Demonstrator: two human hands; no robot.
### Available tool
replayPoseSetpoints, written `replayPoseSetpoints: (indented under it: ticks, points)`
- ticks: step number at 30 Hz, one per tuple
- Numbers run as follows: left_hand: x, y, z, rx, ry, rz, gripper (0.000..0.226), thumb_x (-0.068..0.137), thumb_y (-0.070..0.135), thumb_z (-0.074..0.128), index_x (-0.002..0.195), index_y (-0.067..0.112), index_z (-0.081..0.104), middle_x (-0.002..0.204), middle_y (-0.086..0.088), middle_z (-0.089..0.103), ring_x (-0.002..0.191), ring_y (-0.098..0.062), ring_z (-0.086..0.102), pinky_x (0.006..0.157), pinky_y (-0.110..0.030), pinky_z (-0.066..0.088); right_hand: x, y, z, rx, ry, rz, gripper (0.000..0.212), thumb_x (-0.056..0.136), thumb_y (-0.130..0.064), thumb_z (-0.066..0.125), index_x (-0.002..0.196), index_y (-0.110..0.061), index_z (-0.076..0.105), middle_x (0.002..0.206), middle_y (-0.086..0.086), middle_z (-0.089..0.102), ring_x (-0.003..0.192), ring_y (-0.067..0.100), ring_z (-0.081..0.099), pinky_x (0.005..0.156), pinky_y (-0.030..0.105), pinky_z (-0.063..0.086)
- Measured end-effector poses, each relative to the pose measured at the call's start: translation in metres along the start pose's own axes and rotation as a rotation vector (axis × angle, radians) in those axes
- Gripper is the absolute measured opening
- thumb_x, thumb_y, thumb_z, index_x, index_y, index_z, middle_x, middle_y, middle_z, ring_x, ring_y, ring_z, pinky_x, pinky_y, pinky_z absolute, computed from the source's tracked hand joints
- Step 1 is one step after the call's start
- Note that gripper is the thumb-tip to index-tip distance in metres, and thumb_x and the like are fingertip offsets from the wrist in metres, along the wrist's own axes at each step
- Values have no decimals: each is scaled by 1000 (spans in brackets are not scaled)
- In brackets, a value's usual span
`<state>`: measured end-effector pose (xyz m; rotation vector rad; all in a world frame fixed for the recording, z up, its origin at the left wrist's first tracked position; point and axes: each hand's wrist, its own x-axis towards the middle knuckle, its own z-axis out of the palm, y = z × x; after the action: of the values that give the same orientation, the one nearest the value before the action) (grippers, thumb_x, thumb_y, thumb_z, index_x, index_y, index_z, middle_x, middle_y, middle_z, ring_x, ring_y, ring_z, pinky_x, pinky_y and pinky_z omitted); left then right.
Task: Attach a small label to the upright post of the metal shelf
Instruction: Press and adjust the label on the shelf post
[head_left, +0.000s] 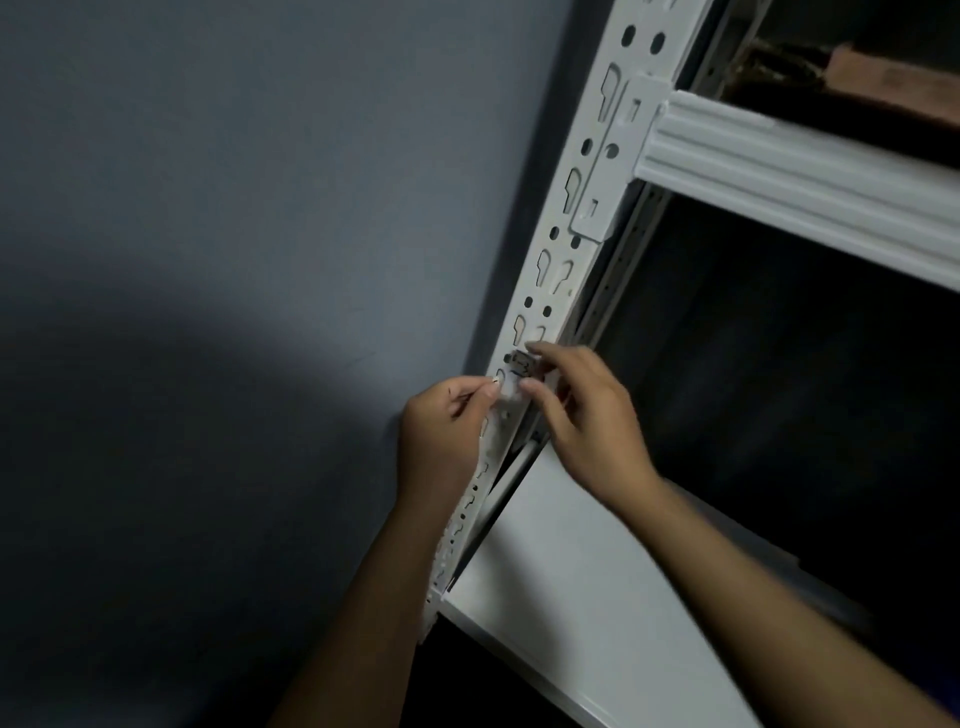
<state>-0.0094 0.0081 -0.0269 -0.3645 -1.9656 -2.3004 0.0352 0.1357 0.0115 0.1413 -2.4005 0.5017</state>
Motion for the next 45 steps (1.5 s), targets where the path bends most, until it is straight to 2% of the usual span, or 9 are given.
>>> replayPoseSetpoints:
  ticks: [4,9,13,16,21,24,28,32,45]
  points:
    - [-7,2,5,99,-21,67,13,88,12,62,94,15,73,83,0,72,77,-11,69,71,-27,55,-15,-25,20,509,88,488,12,88,-14,67,97,-18,72,92,-5,71,86,2,65,80,14,51]
    - [-9,2,0,381,5,313,18,89,15,59,99,16,74,92,-1,67,78,-13,63,69,-30,53,-15,-38,31,996,302,762,13,85,-1,67,86,-11,73,83,3,73,77,10,68,81,24,56]
    - [-4,3,-3,724,-118,558,41,91,30,37,107,12,70,99,-9,64,85,-26,60,65,-41,53,-11,-39,41,874,377,766,10,88,-5,65,85,-11,72,74,-6,70,68,0,66,76,21,56]
    - [3,3,-8,902,-102,650,44,90,33,34,121,20,62,112,-9,60,93,-28,56,67,-36,50,-5,-38,41,881,478,719,8,90,-6,63,89,-7,70,69,-9,67,65,-3,63,68,15,53]
    - [13,2,1,614,44,446,26,90,20,60,114,12,66,102,-2,57,95,-25,56,78,-36,47,6,-27,39,917,725,725,10,95,-10,56,97,-5,64,77,-5,64,67,-4,61,63,10,48]
    - [18,5,13,495,120,367,12,88,20,63,97,15,69,97,5,55,95,-23,57,81,-36,49,9,-20,45,962,684,763,12,96,-13,53,99,-6,63,86,-6,65,76,-7,64,63,11,50]
    - [31,-8,23,498,165,451,7,84,20,69,89,16,70,95,7,51,94,-15,49,78,-33,48,12,-13,49,1054,652,748,17,98,-11,49,103,0,60,94,3,69,81,4,69,63,14,53]
    - [36,-22,26,550,290,572,4,79,21,73,82,19,72,101,11,44,98,-3,30,80,-7,31,12,-9,49,1076,641,761,17,97,-10,49,103,1,59,89,-2,67,71,-2,68,54,11,50]
    - [29,-24,38,405,311,492,7,78,27,72,81,20,71,111,11,42,107,-8,31,85,-3,29,15,-8,55,1054,641,810,15,96,-12,52,99,-2,63,89,-2,66,75,-3,65,58,10,49]
